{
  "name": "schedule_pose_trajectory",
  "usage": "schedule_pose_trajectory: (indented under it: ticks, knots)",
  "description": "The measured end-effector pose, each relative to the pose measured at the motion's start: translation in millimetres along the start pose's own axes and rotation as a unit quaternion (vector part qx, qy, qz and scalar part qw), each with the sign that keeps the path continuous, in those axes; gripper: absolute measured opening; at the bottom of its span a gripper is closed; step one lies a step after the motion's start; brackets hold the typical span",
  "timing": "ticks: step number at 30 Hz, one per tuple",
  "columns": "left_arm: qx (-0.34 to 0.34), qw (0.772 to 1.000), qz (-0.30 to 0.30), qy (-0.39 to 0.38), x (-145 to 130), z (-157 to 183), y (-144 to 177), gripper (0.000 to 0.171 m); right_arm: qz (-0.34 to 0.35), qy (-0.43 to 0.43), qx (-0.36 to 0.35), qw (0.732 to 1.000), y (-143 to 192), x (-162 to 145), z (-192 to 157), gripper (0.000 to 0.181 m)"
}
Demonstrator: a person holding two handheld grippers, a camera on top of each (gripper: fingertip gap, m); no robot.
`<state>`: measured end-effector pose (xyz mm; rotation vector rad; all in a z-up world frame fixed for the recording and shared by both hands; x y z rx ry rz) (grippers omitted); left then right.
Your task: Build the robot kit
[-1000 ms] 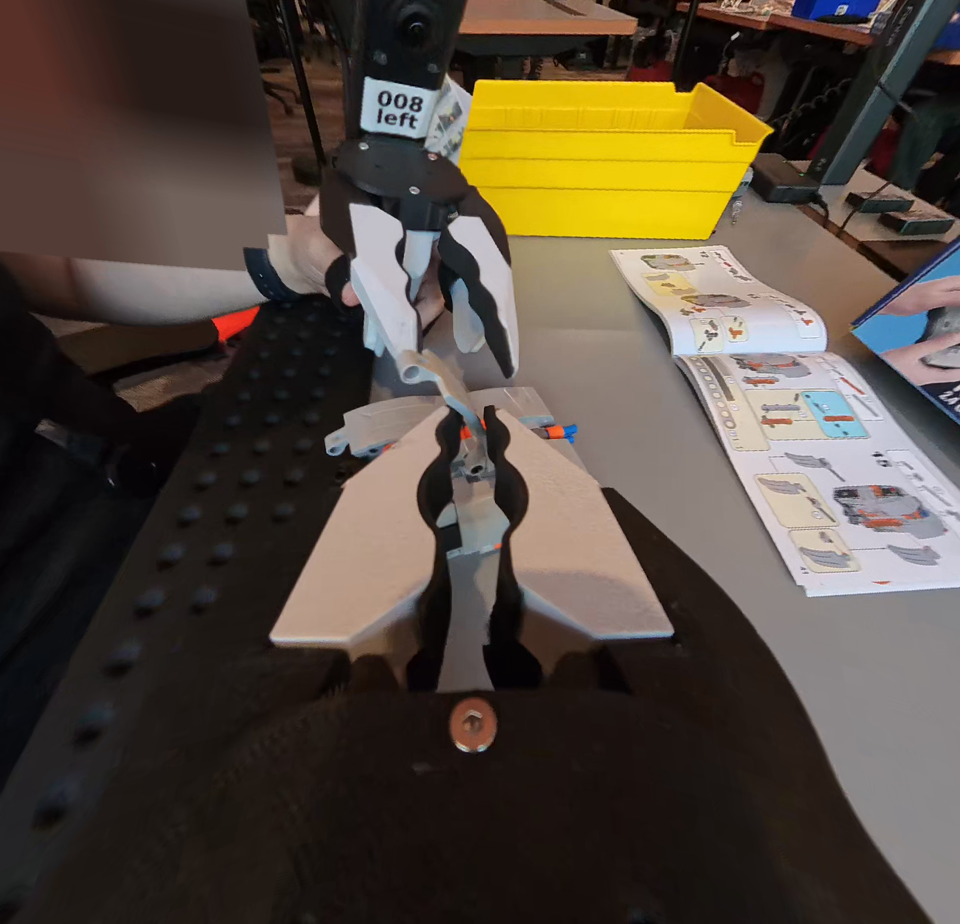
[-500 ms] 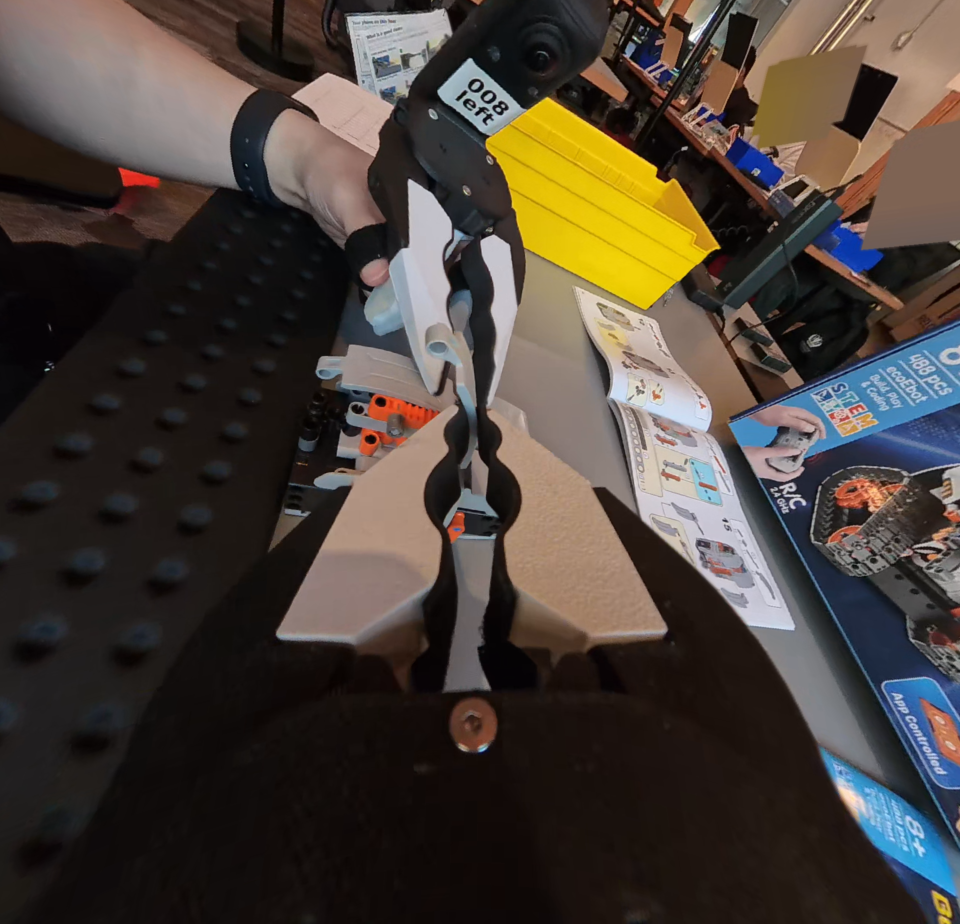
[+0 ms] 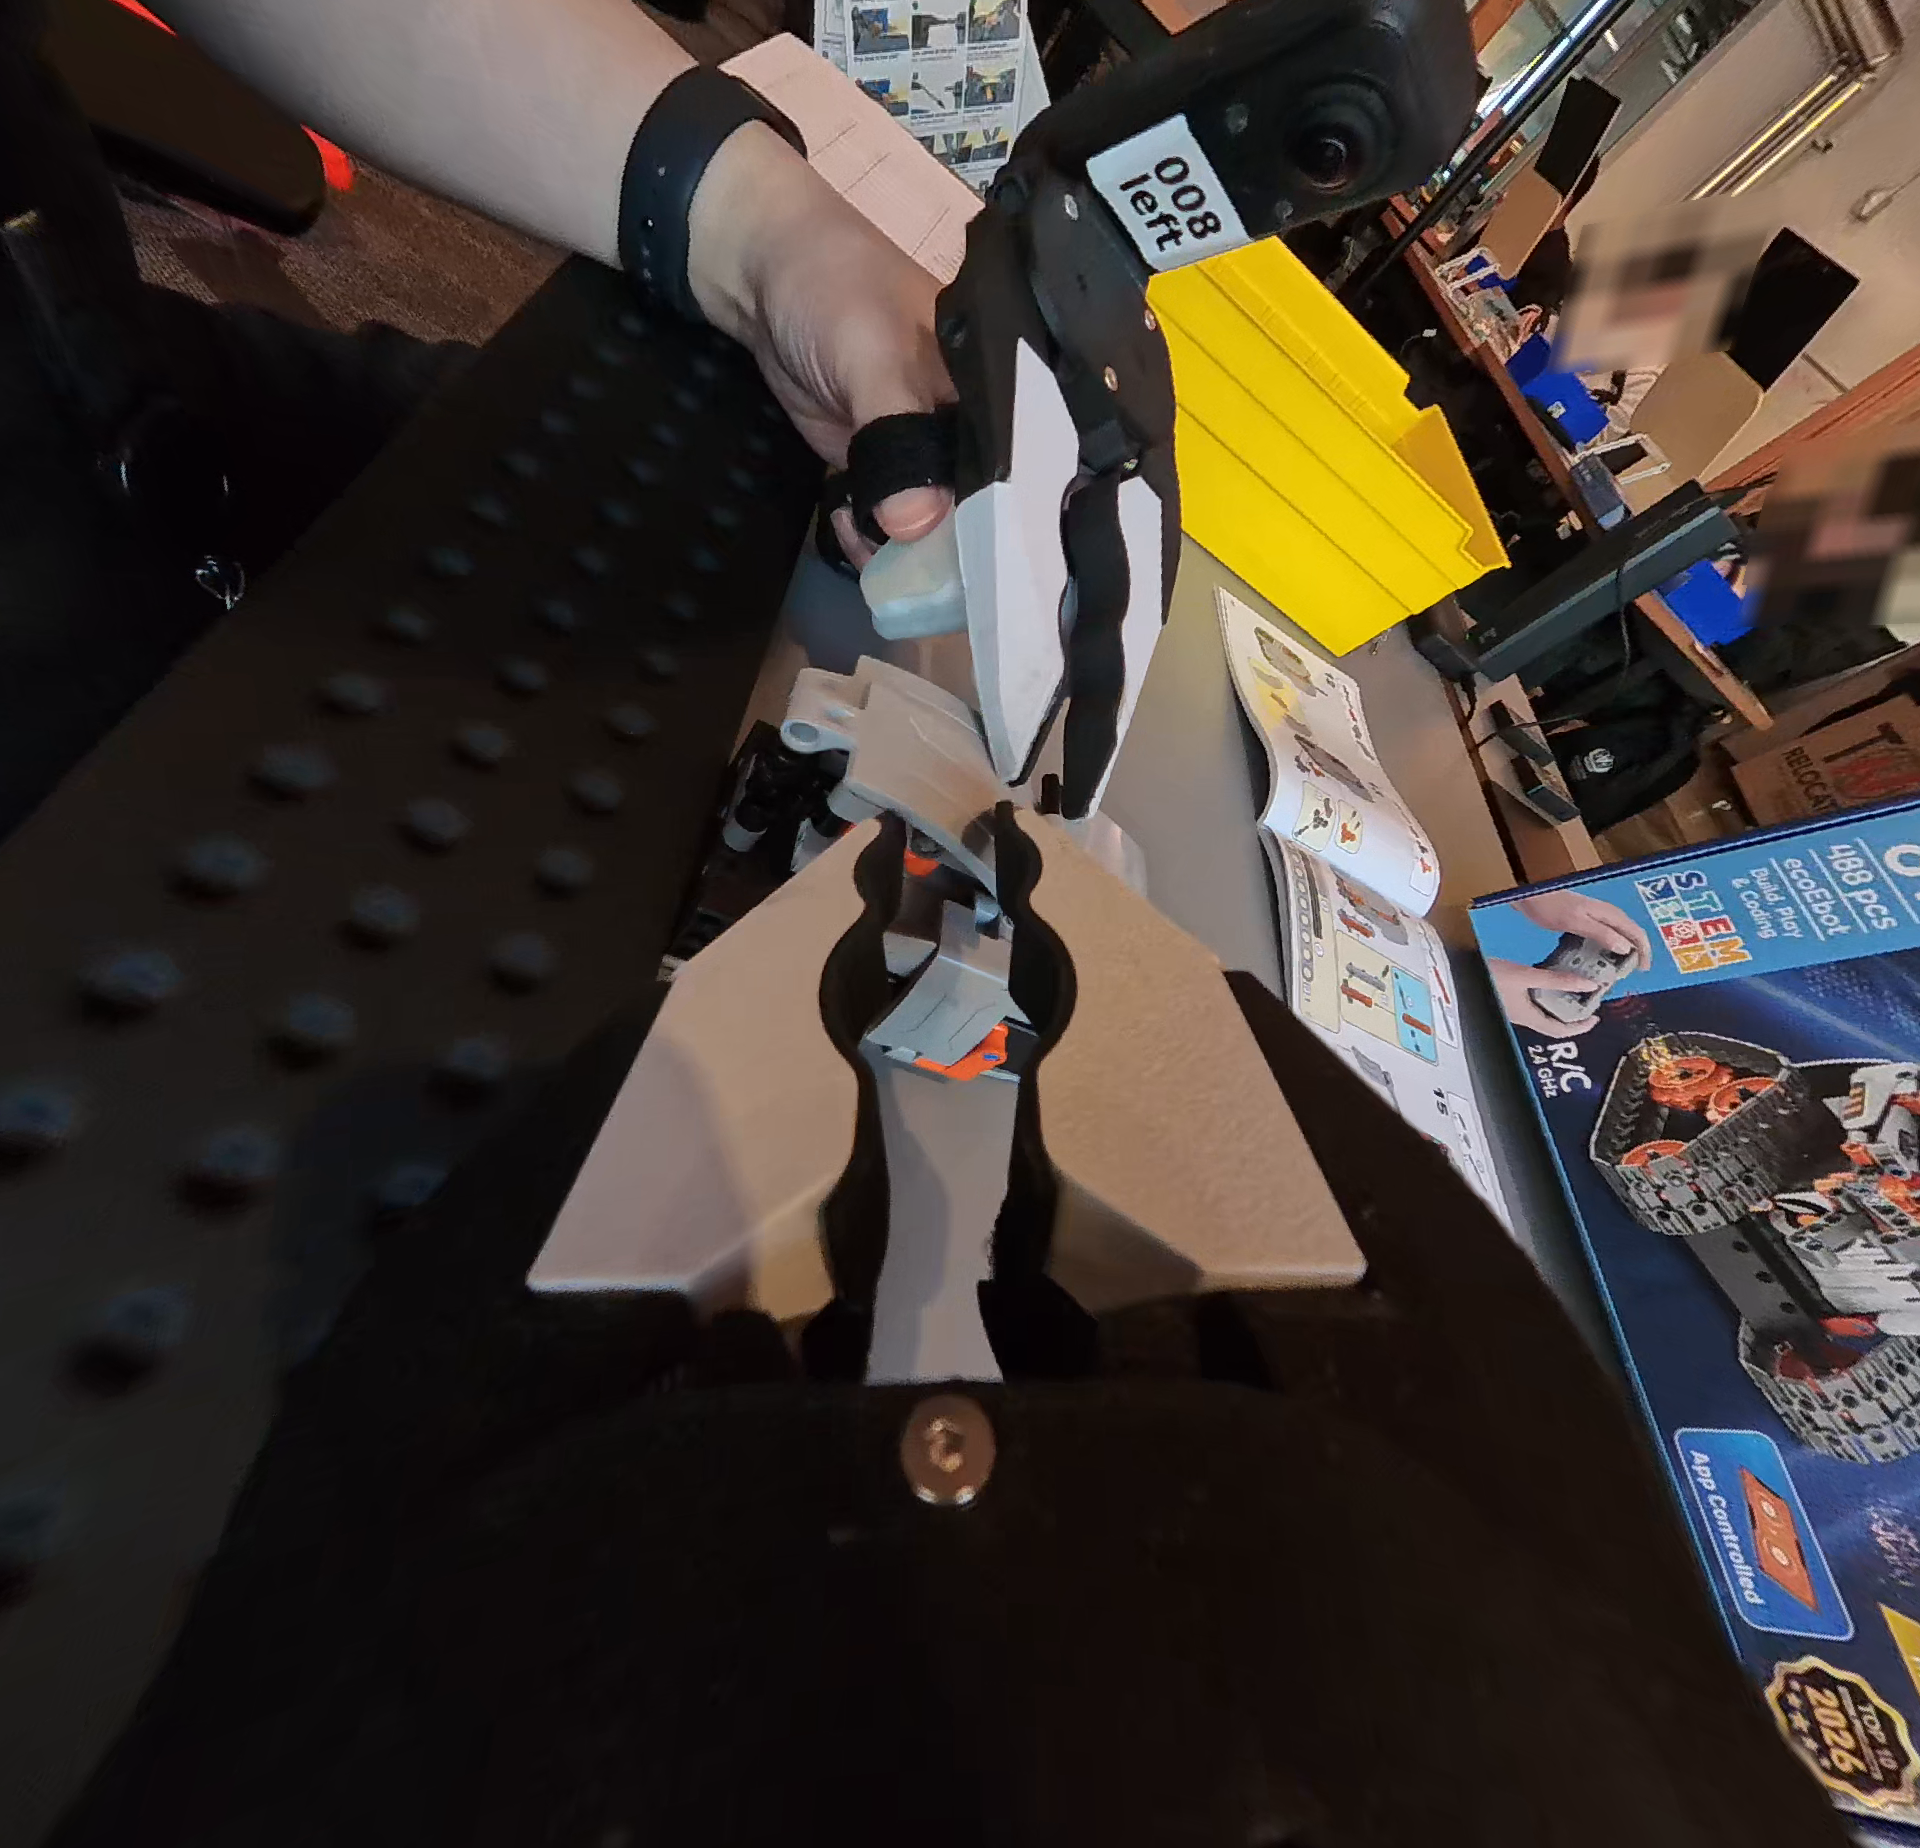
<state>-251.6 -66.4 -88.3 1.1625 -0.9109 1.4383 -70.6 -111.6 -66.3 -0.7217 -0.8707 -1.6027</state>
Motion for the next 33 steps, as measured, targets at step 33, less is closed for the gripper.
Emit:
schedule_pose_trajectory:
  ticks: [33]
  knots:
    - [-0.022,0.997,-0.023,-0.07,3,-2,-7,0.006,0.052,-0.592,-0.068,0.802,25,-64,27,0.014]
Point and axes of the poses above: each gripper's, where its closed fingertips meet, y back along the fingers, x out of its top, z = x × y across the jaws, the point moved 9 cm from there along y, back along the fingers, and after that the axes turned 14 degrees about z, right-handed, at the moved point
